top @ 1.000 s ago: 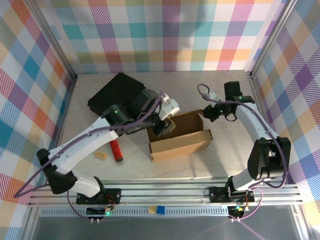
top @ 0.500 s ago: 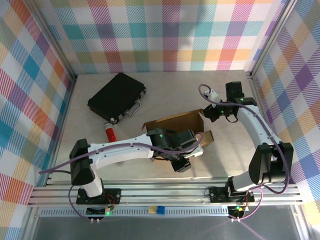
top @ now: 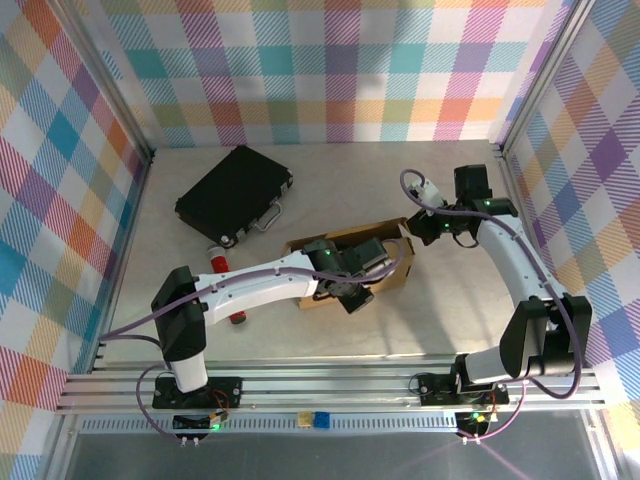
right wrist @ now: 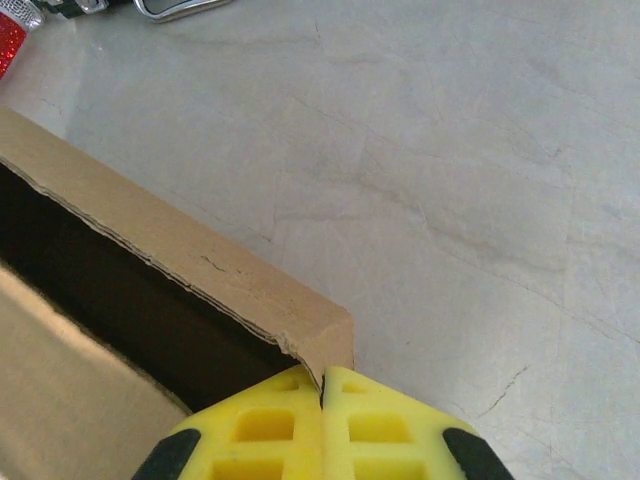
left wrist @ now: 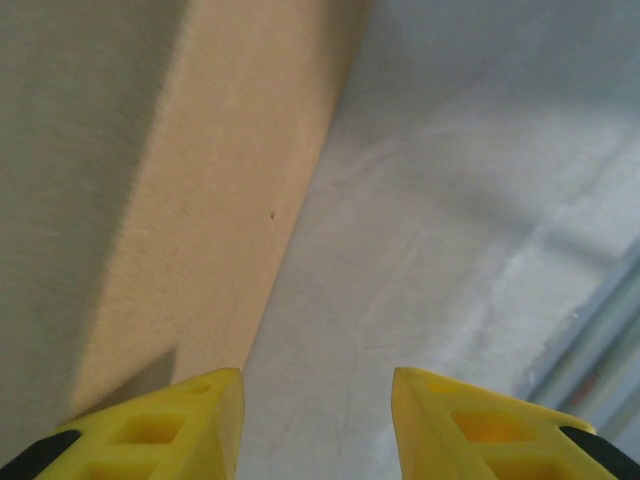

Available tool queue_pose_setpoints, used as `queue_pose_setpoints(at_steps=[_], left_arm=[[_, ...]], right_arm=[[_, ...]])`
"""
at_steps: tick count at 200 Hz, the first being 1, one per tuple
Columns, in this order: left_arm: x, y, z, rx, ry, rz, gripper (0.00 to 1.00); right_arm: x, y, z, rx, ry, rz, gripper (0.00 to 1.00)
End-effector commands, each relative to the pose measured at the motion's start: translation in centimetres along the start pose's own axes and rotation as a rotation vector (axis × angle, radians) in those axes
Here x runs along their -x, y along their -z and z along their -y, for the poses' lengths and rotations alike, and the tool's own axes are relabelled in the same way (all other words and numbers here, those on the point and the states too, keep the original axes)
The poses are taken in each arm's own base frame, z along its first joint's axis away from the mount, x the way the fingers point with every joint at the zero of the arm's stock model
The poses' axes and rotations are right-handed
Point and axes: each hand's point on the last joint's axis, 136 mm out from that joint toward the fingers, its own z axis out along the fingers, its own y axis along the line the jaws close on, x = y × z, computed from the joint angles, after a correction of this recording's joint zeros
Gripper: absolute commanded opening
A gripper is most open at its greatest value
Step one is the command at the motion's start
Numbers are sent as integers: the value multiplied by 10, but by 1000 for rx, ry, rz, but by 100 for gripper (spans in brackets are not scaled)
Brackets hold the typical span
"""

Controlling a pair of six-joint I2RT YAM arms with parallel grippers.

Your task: Fold the paper box

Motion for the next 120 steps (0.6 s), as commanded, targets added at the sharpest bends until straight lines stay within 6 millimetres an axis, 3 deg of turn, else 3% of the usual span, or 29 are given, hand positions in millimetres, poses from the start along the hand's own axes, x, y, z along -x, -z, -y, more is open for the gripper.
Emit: queue_pose_setpoints(at_steps=[1, 120], left_arm=[[15, 0, -18, 32, 25, 37, 43], [42, -17, -72, 55, 111, 71, 45]], right_arm=[[8, 8, -15, 48, -15, 34, 0], [24, 16, -25, 93, -174, 46, 0]])
